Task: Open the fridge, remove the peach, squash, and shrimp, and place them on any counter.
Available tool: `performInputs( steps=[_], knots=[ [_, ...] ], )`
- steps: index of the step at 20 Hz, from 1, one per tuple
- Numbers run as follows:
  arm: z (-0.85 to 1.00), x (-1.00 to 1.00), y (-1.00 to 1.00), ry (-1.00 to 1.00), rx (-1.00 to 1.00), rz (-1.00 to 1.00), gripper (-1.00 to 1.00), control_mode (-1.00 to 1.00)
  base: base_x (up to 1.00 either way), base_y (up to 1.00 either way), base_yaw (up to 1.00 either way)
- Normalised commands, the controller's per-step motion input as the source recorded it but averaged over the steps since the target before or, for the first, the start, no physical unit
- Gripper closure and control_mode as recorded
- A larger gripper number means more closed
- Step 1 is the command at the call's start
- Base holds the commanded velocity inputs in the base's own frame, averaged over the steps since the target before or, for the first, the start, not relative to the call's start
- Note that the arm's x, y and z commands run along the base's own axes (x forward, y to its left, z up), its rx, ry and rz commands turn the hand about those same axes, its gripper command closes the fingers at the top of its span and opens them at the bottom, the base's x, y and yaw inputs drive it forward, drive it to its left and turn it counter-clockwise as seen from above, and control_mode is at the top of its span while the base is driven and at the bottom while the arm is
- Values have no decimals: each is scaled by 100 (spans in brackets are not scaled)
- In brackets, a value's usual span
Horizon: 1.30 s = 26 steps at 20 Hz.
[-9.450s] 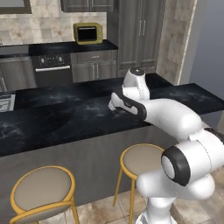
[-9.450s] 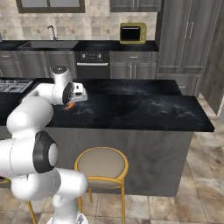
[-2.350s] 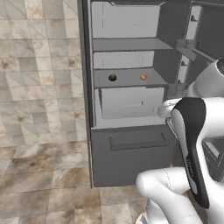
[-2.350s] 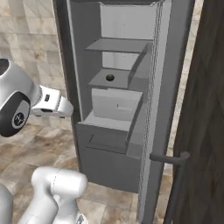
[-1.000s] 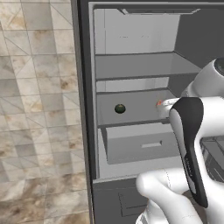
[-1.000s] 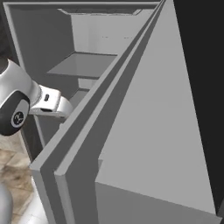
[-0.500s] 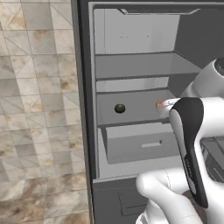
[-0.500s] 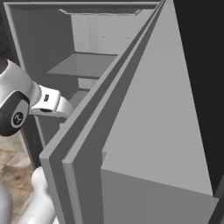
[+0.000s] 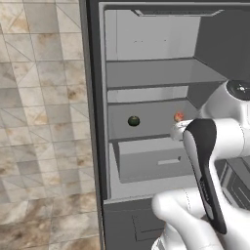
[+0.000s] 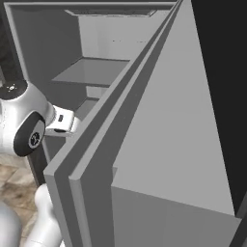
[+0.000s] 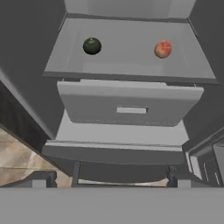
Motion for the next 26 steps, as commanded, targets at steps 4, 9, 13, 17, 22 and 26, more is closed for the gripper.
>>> performInputs(
  steps=[4,9,13,17,22,26],
  knots=[
    [-49,49,28,0,1,0,-100,-100,0,0,0],
    [-20,40,19,0,9,0,-100,-100,0,0,0],
    [-6,28,4,0,13,6,-100,-100,0,0,0],
    [-17,25,21,0,1,5,-100,-100,0,0,0],
    [-16,14,3,1,0,3,-100,-100,0,0,0],
    [-11,28,0,5,0,4,-100,-100,0,0,0]
  ],
)
